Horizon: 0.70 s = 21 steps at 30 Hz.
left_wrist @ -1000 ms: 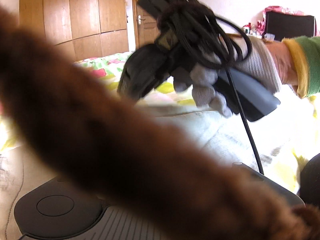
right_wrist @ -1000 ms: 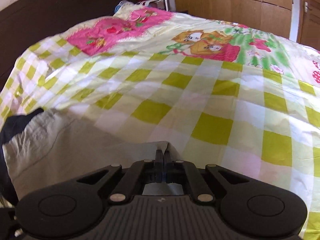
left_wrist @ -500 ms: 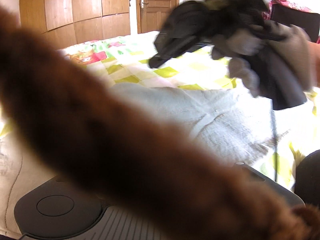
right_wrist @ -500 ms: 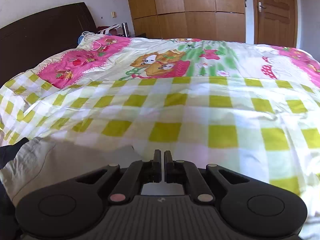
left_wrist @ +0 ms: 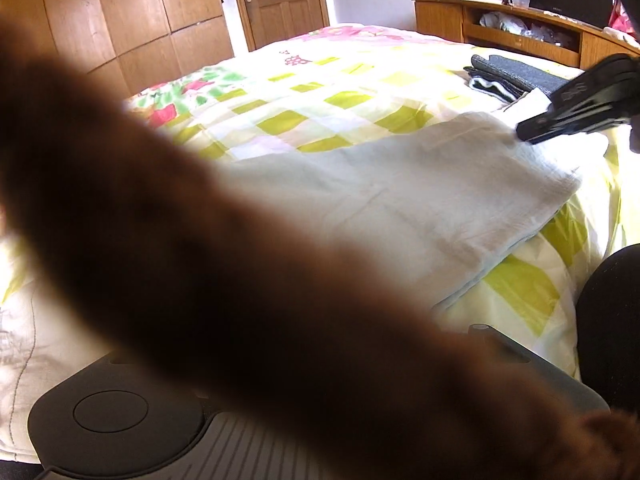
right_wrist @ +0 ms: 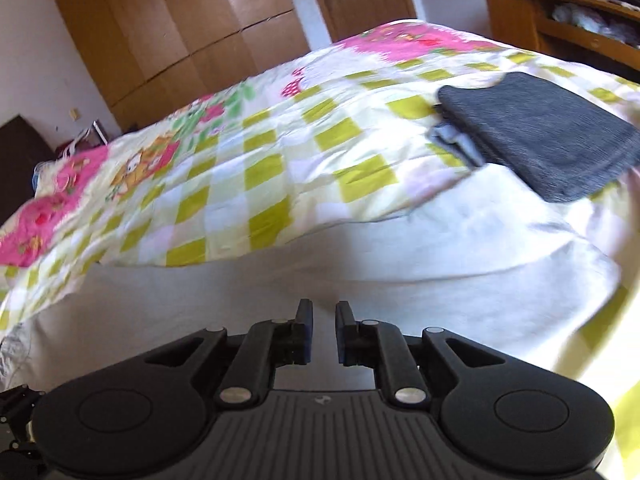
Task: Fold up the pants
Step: 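Grasp the edge of the grey trousers with the right gripper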
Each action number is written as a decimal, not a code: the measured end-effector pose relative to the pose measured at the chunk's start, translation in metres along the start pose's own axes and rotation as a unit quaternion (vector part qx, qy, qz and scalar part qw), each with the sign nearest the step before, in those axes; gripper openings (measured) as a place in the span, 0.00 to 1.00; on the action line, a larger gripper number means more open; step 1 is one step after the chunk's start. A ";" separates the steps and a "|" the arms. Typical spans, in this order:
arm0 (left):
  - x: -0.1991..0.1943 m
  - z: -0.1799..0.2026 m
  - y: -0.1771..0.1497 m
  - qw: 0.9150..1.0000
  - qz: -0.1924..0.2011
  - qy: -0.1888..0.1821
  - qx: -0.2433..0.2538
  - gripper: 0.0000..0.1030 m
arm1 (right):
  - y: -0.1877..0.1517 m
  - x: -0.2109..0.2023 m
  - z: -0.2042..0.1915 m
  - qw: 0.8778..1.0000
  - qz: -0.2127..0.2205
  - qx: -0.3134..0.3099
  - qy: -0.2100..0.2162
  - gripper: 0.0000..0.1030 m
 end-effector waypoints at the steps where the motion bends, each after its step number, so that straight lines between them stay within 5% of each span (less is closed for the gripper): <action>1: 0.001 0.006 0.003 1.000 0.001 0.001 0.007 0.52 | -0.002 -0.010 0.015 1.000 0.002 0.014 -0.007 0.30; 5: 0.013 0.033 0.018 0.999 0.006 -0.006 0.036 0.52 | -0.016 -0.034 0.071 0.996 0.001 0.081 -0.040 0.38; 8: 0.020 0.054 0.028 0.998 0.009 -0.019 0.063 0.52 | -0.025 -0.037 0.093 0.986 0.005 0.167 -0.019 0.40; 21: 0.033 0.095 0.037 0.995 -0.007 -0.039 0.092 0.54 | 0.003 0.024 0.113 0.939 0.084 0.333 0.039 0.42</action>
Point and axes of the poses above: each gripper's, at about its wrist camera, not at the fingertips, and x roughly the way its jaws point, z to its right, y to its top, the point moved 10 cm from there along x, roughly the way its jaws point, and after that the axes turned 12 degrees about z, right-handed, at the moved point
